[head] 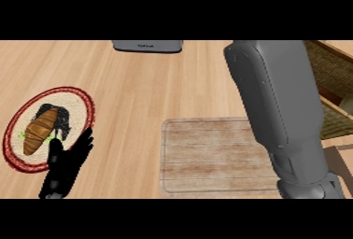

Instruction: Pick the can from the cutting board and place it in the basket

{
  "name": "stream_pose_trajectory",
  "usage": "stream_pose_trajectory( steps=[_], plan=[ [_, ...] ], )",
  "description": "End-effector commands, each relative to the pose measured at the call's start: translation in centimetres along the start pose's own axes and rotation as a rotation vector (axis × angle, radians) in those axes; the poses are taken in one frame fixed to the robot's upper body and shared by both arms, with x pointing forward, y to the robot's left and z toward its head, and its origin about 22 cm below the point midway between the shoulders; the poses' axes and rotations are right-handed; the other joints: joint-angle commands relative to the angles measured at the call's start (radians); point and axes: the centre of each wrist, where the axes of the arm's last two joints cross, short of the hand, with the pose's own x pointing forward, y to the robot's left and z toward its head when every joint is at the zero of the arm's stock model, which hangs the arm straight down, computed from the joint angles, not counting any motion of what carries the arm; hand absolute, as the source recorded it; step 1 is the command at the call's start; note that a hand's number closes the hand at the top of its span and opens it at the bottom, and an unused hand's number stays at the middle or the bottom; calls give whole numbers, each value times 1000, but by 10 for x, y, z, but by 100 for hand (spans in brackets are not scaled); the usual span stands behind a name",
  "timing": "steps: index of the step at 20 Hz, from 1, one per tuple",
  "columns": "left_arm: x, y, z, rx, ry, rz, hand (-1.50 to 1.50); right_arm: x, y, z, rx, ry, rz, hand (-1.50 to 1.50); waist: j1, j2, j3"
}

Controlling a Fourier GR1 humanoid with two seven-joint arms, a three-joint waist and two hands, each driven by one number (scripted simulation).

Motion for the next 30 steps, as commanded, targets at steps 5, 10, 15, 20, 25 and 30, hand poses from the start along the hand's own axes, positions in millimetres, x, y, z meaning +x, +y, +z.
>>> stream_pose_trajectory(
  steps=[5,10,15,20,25,30],
  plan=[
    [-15,3,9,15,45,25,0,40,-39,-46,-146,219,-32,150,-23,1,-7],
    [-10,14,7,26,41,6,0,38,-55,-80,-171,269,-37,150,-33,1,-7],
    [-15,-1,1,32,58,28,0,7,-41,-110,-138,266,34,150,-43,1,-6],
    [-23,3,4,19,53,21,0,-20,-22,-123,-138,282,43,150,-38,3,-6],
    [-12,17,3,16,67,28,0,-51,-28,-152,-129,320,-9,150,-37,4,-6],
    [-4,10,-4,26,63,21,0,-86,-10,-150,-130,374,-189,150,-44,3,-5]
  ],
)
